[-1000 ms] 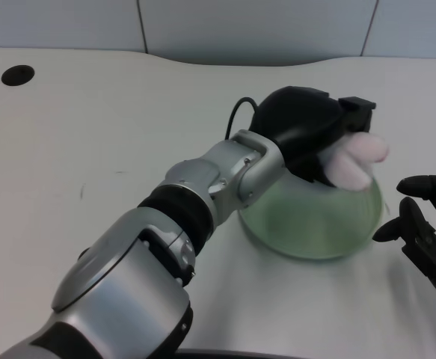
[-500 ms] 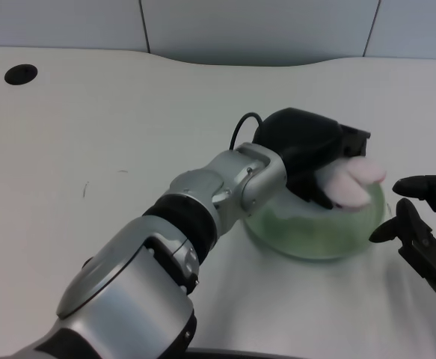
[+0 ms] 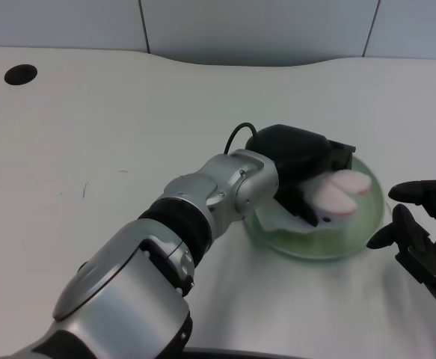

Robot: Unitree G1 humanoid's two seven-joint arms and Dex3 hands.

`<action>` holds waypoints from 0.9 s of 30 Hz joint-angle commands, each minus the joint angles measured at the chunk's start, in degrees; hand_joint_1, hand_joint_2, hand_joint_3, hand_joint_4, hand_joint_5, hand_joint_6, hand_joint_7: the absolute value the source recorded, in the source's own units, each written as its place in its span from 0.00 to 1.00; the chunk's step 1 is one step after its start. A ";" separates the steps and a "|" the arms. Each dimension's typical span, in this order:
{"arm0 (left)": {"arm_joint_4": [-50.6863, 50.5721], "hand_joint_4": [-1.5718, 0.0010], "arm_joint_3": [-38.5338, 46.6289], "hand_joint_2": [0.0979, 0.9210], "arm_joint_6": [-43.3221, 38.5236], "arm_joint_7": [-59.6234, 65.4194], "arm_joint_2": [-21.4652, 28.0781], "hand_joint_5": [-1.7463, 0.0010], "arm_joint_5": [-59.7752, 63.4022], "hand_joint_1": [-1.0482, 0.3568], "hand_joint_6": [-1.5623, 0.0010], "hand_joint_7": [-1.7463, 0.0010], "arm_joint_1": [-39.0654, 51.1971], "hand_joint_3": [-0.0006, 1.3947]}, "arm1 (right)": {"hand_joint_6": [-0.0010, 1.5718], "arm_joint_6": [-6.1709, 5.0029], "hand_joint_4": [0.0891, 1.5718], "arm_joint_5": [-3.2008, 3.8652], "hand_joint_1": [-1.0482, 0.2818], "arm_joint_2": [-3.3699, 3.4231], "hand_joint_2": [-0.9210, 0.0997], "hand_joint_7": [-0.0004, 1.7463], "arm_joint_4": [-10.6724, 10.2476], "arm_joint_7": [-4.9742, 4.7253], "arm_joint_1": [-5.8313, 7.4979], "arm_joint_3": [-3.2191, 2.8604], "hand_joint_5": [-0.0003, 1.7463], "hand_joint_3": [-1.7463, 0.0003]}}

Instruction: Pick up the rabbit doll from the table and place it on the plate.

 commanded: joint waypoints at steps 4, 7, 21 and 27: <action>0.24 1.00 -3.38 0.97 1.52 3.04 1.12 0.93 3.88 0.19 0.97 0.91 -1.34 0.00 | 0.03 -0.57 0.23 0.69 0.58 -0.06 0.00 1.00 -0.03 0.22 0.18 -0.63 1.00 0.59; 0.26 1.00 -3.84 0.98 1.77 3.79 1.11 0.98 4.34 0.18 0.99 0.92 -1.37 0.00 | 0.03 -0.47 0.23 0.90 0.58 -0.08 0.00 1.00 0.10 0.29 0.09 -0.67 1.00 0.59; -0.32 1.00 -1.31 1.00 0.22 7.54 3.55 1.00 2.19 0.06 1.00 1.00 -2.88 0.01 | 0.03 0.11 0.23 0.15 0.58 0.23 0.00 1.00 3.17 -1.97 -2.66 -1.00 1.00 0.60; -2.75 1.00 4.39 1.00 -7.22 0.16 9.68 1.00 -3.99 0.08 1.00 1.00 -1.94 0.04 | 0.03 2.37 0.24 1.47 0.57 0.83 0.00 1.00 3.57 -3.18 -4.17 -1.85 1.00 0.62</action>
